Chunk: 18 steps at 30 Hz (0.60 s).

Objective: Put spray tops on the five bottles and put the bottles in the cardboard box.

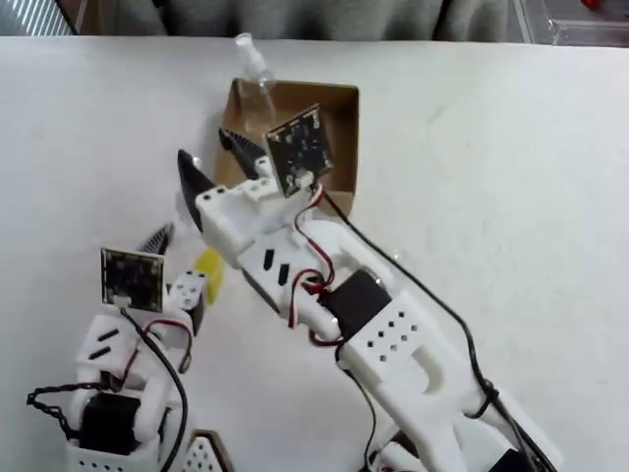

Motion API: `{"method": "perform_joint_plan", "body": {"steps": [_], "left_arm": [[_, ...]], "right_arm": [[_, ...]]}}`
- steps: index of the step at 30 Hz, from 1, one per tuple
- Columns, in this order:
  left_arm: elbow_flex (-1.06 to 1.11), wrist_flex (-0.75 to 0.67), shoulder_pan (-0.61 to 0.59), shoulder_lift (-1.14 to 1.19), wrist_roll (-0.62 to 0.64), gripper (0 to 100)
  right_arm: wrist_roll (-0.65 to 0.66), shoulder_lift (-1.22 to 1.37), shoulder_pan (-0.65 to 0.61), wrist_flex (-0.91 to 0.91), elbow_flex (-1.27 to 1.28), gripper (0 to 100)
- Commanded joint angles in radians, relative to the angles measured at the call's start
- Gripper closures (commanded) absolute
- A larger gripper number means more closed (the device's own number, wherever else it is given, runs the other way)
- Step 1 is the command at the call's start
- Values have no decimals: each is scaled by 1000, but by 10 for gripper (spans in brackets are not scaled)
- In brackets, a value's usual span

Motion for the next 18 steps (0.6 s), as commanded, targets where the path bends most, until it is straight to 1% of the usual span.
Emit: {"method": "perform_joint_plan", "body": {"steps": [1, 3, 4, 5, 7, 10, 13, 18], "left_arm": [[-5, -8, 2, -15, -3, 972], [-5, -8, 2, -15, -3, 972], [-5, -8, 2, -15, -3, 972], [-5, -8, 2, -15, -3, 972], [-5, -8, 2, -15, -3, 972], [-5, -11, 2, -15, -3, 972], [-3, -14, 2, -15, -2, 972], [-3, -15, 5, -15, -2, 972]], "right_arm": [[3, -45, 13, 2, -52, 830], [3, -65, 30, 4, -63, 834], [5, -73, 45, 4, -69, 854], [6, -79, 65, 7, -71, 890], [9, -88, 102, 33, -72, 993], [8, -94, 153, 117, -68, 947], [5, -94, 193, 222, -68, 984], [5, -87, 211, 371, -68, 984]]}}
